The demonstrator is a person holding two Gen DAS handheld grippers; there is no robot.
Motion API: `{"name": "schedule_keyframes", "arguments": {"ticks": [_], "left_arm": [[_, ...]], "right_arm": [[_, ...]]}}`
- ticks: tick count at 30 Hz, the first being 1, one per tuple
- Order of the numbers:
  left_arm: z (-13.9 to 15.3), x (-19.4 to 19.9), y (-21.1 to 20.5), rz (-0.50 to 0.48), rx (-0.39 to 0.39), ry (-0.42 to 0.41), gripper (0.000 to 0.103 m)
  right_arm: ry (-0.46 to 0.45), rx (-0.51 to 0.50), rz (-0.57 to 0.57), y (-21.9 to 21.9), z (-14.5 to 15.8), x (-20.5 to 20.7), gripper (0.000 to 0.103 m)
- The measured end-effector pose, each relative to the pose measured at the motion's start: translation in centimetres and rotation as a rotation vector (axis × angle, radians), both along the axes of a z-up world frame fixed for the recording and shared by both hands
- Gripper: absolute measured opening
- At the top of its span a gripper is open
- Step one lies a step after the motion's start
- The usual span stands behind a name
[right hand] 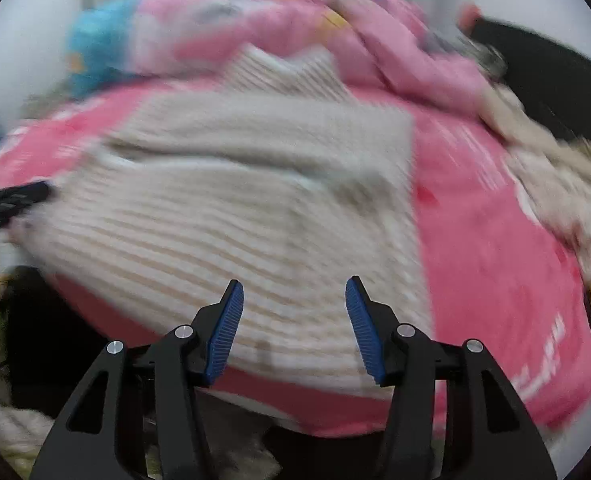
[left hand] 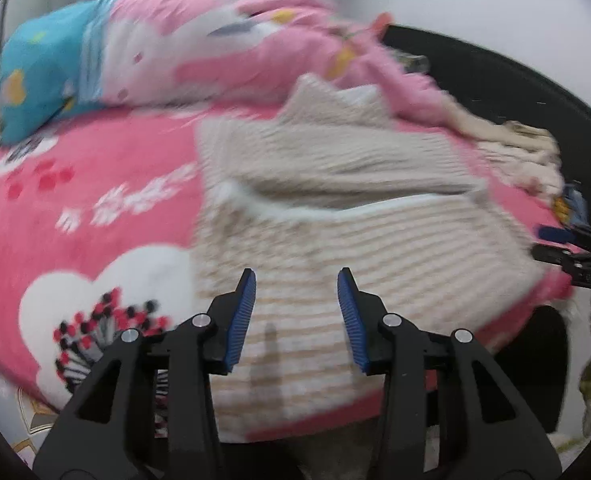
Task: Fold large clothes
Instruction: 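Move both open tools over the coat to its collar end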
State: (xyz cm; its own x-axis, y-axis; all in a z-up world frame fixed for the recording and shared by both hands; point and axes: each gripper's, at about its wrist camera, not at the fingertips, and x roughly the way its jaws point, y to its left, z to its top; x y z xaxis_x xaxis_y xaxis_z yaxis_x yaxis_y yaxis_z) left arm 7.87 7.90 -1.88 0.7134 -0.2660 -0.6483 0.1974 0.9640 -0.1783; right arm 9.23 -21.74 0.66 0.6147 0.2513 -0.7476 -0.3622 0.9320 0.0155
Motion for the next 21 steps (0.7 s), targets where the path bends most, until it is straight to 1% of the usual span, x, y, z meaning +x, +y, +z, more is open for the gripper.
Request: {"name": "schedule_keyframes", "arguments": {"ticks": [2, 3, 4, 5, 6, 7, 8, 10, 11, 13, 14, 15, 16, 17, 18, 19, 20, 21], "left_arm": [[0.2, -0.6, -2.5, -0.096, -0.047, -0.009, 0.05], [-0.4, -0.6, -3.5, -0.118, -0.041, -0.004, 0.052], [-1.3, -0.4, -4.9, -0.134, -0.007, 0.014, 0.052], [-2.7, 0.2, -6.3, -0.136, 0.049, 0.046, 0.052], [-4.0, 0.7, -7.2, -0.13, 0.091, 0.077, 0.054], [-5.8, 1.5, -7.5, -0.114, 0.118, 0.122, 0.054], [-6.3, 1.8, -7.2, -0.102, 0.093, 0.135, 0.053], [-4.9, 1.4, -6.6, -0.091, 0.046, 0.121, 0.053], [-4.0, 1.0, -6.4, -0.087, 0.036, 0.106, 0.052], [-2.7, 0.1, -6.5, -0.127, 0.018, 0.05, 0.053], [-2.6, 0.0, -6.8, -0.147, 0.013, 0.046, 0.056], [-3.0, 0.0, -7.1, -0.153, 0.016, 0.059, 0.06], [-4.0, 0.6, -7.6, -0.155, 0.028, 0.103, 0.062], [-5.4, 1.3, -8.0, -0.149, 0.038, 0.154, 0.065], [-5.9, 1.7, -8.4, -0.143, 0.039, 0.175, 0.067], [-6.0, 1.8, -8.5, -0.137, 0.036, 0.185, 0.067], [-5.3, 1.6, -8.6, -0.132, 0.037, 0.188, 0.067], [-4.6, 1.7, -8.4, -0.129, 0.038, 0.191, 0.067]], "right_arm": [[0.013, 0.022, 0.065, 2.1, -1.0, 0.0, 0.053], [0.044, 0.002, 0.076, 3.3, -2.6, 0.6, 0.053], [0.083, -0.019, 0.075, 3.9, -4.3, 1.3, 0.053], [0.12, -0.033, 0.065, 4.3, -6.0, 2.2, 0.056], [0.148, -0.017, 0.056, 4.1, -7.5, 3.0, 0.058], [0.152, 0.005, 0.056, 4.0, -7.3, 3.0, 0.059], [0.157, 0.017, 0.055, 3.8, -6.5, 2.9, 0.058], [0.137, -0.006, 0.03, 3.5, -4.6, 2.1, 0.058], [0.107, -0.015, 0.034, 3.5, -3.5, 1.3, 0.058], [0.067, 0.008, 0.066, 3.7, -2.1, 0.1, 0.059], [0.061, 0.019, 0.079, 3.8, -2.0, 0.0, 0.06], [0.065, 0.019, 0.093, 4.4, -2.6, 0.1, 0.06], [0.079, 0.006, 0.096, 4.8, -3.5, 0.2, 0.06], [0.11, -0.022, 0.092, 5.4, -5.2, 0.9, 0.064], [0.124, -0.041, 0.08, 5.8, -6.5, 1.3, 0.074], [0.134, -0.033, 0.064, 5.6, -7.3, 1.9, 0.076], [0.139, -0.019, 0.063, 5.6, -7.0, 1.9, 0.076], [0.149, 0.0, 0.064, 5.2, -6.0, 2.0, 0.076]]}}
